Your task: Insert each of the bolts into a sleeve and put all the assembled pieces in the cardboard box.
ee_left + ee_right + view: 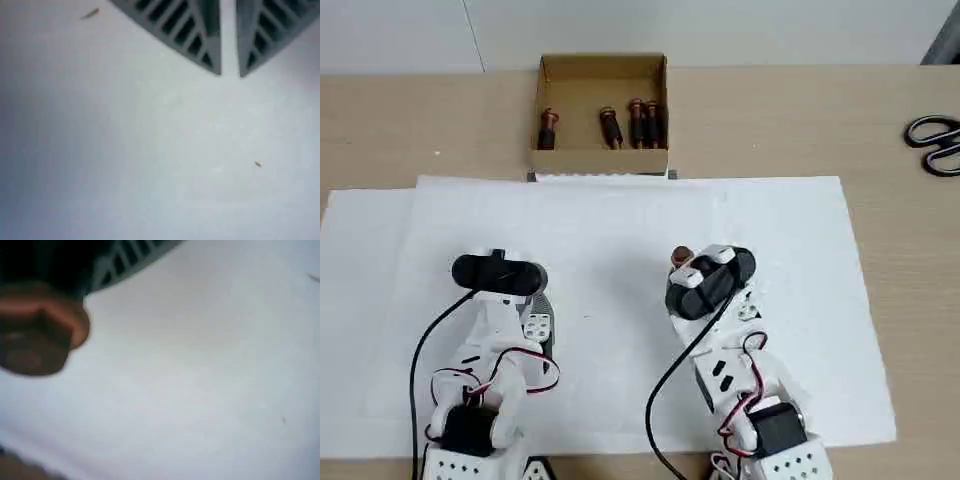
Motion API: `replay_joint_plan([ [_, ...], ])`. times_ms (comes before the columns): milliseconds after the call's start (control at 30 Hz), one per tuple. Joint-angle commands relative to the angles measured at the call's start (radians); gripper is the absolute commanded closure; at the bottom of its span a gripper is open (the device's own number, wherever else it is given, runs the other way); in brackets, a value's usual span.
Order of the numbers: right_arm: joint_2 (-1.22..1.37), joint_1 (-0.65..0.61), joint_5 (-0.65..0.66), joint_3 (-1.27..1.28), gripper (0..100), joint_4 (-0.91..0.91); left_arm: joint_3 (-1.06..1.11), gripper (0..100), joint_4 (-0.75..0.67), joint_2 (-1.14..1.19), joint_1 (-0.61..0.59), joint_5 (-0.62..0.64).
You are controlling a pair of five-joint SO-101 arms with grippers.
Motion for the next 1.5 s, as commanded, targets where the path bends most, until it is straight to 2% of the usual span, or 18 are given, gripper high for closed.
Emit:
replay_joint_plan([
  [0,-0.013,0.033,-0.023,0.014,99.5,0.064,-0.004,99,-0.025,-0.009,-0.005,-0.009],
  [133,-0.013,0.065,-0.095,0.014,99.5,0.074,-0.004,99,-0.021,-0.009,-0.025,-0.005],
  [533,-0.013,0.065,-0.109,0.002,99.6,0.073,-0.004,99,-0.025,-0.009,-0.048,-0.003],
  [667,-0.004,0.064,-0.207,-0.092,99.6,0.073,-0.004,99,-0.025,-0.009,-0.048,-0.003],
  [833,0.025,0.061,-0.226,-0.227,99.6,0.090,-0.004,99,-0.025,-0.009,-0.048,-0.003],
  [1033,0.285,0.059,-0.230,-0.396,99.6,0.073,-0.004,99,-0.025,-0.009,-0.048,-0.003],
  [1167,0.503,0.061,-0.276,-0.509,99.6,-0.022,-0.004,99,-0.025,-0.009,-0.048,-0.003],
  [1467,1.041,0.061,-0.272,-0.825,99.6,-0.200,-0.004,99,-0.025,-0.009,-0.048,-0.003],
])
